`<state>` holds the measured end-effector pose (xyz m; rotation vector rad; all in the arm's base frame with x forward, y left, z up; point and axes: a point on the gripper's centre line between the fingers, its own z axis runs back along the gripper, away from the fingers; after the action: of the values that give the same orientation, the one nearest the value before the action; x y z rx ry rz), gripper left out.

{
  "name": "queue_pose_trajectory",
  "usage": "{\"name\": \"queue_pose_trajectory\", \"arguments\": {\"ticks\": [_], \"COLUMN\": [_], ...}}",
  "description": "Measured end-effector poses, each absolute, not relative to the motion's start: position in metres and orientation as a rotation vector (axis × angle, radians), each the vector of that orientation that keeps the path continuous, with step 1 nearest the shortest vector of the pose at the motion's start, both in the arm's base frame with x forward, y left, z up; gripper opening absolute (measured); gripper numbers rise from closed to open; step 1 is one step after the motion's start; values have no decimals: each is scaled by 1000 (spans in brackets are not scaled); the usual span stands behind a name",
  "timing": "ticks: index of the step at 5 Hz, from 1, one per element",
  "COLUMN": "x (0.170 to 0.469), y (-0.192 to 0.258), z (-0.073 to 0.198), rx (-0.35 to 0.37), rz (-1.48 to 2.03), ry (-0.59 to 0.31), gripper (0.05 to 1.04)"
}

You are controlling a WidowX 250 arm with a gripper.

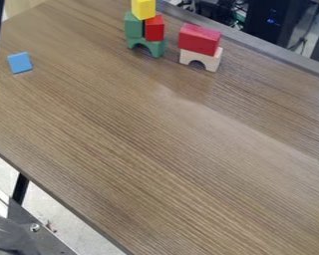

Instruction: Put a yellow block in the middle of the table

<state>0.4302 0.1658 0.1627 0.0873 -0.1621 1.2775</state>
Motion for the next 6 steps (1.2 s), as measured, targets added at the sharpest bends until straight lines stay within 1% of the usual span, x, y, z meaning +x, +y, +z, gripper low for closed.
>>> {"name": "queue_pose_trajectory", "arguments": {"ticks": [1, 2, 3, 4, 5, 6], "x": [429, 424, 418, 415, 414, 413], "y": [163, 158, 157, 157, 160, 160], "z": [151, 155, 161, 150, 145, 142], "rx": [83, 64, 66, 81, 106, 109], "rz": [1234, 1185, 1162, 1148, 1136, 1125], "ry": [-134, -130, -146, -124, -125, -118], "gripper": [999, 999, 999, 999, 999, 946]}}
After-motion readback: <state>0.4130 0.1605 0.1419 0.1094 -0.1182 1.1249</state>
